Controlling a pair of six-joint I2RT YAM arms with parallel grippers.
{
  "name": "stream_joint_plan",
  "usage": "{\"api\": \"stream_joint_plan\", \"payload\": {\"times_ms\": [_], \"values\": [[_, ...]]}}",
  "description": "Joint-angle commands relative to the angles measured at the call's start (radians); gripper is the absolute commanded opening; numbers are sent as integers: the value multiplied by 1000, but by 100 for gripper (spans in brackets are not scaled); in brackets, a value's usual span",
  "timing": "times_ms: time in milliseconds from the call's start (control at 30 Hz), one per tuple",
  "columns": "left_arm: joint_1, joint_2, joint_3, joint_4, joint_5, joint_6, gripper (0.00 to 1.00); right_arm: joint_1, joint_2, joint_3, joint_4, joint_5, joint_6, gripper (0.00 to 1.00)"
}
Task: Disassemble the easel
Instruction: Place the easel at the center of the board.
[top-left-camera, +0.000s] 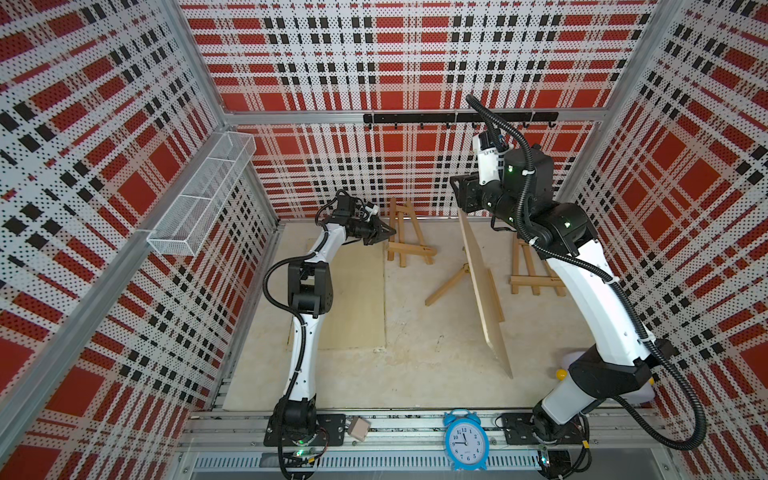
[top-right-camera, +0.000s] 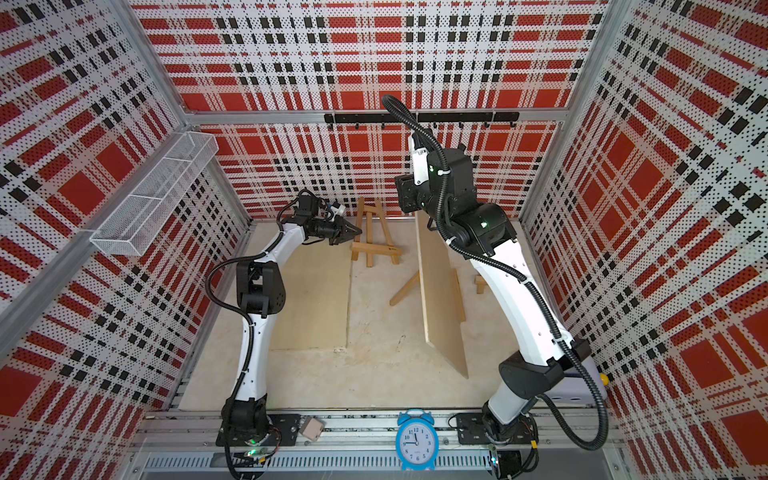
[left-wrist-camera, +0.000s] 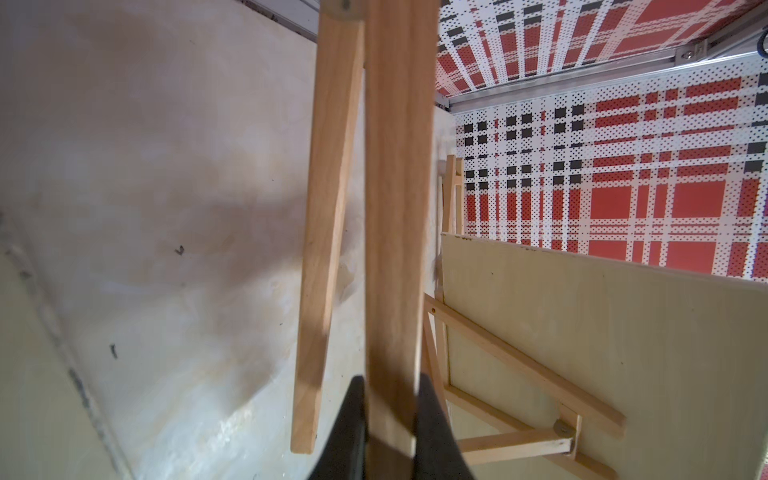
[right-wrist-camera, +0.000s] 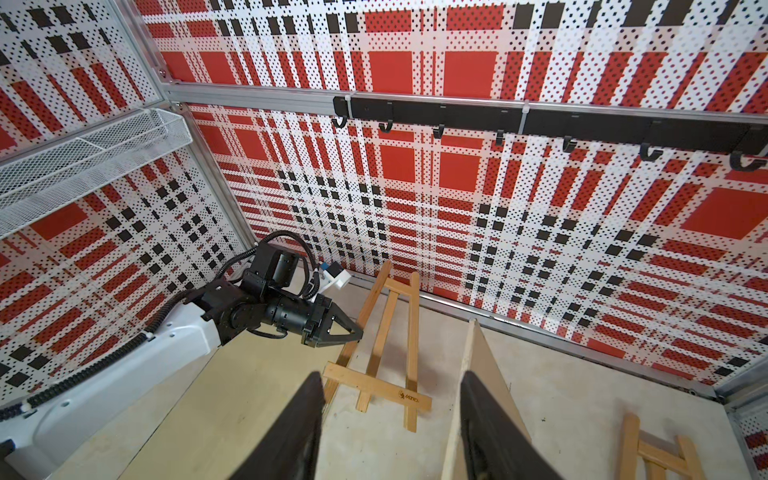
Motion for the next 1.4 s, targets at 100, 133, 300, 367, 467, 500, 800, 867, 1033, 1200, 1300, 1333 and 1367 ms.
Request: {"api": "stream_joint_plan", "payload": {"times_ms": [100, 133, 300, 367, 467, 500, 800, 867, 1033, 1200, 1300, 1333, 1367], "values": [[-46, 83, 57, 291, 129, -187, 0, -4, 45, 82, -41, 33, 6, 54], [-52, 104, 78, 291, 133, -196, 0, -4, 51, 92, -49, 35, 6, 54], [-64, 170, 131, 299, 113, -227, 0, -5, 62, 113, -75, 51, 5, 54], [-62, 180, 131, 300, 105, -231, 0, -7, 61, 112, -79, 57, 3, 54], [-59, 191, 132, 300, 100, -233, 0, -12, 61, 110, -85, 62, 0, 55], [-57, 194, 131, 296, 99, -233, 0, -13, 62, 110, -86, 62, -1, 55], [-41, 239, 136, 253, 98, -240, 0, -21, 73, 116, -79, 48, -22, 56], [-41, 248, 137, 249, 102, -245, 0, -22, 75, 116, -79, 48, -26, 56], [-41, 238, 131, 235, 77, -235, 17, -25, 72, 113, -82, 46, -36, 57], [-33, 212, 122, 215, 49, -216, 36, -30, 59, 89, -77, 47, -41, 57], [-27, 191, 103, 214, 39, -207, 45, -33, 49, 67, -63, 43, -41, 57], [-25, 181, 95, 214, 36, -204, 49, -34, 46, 64, -59, 40, -42, 57], [-24, 172, 88, 214, 32, -201, 52, -36, 47, 63, -59, 38, -43, 57]]}}
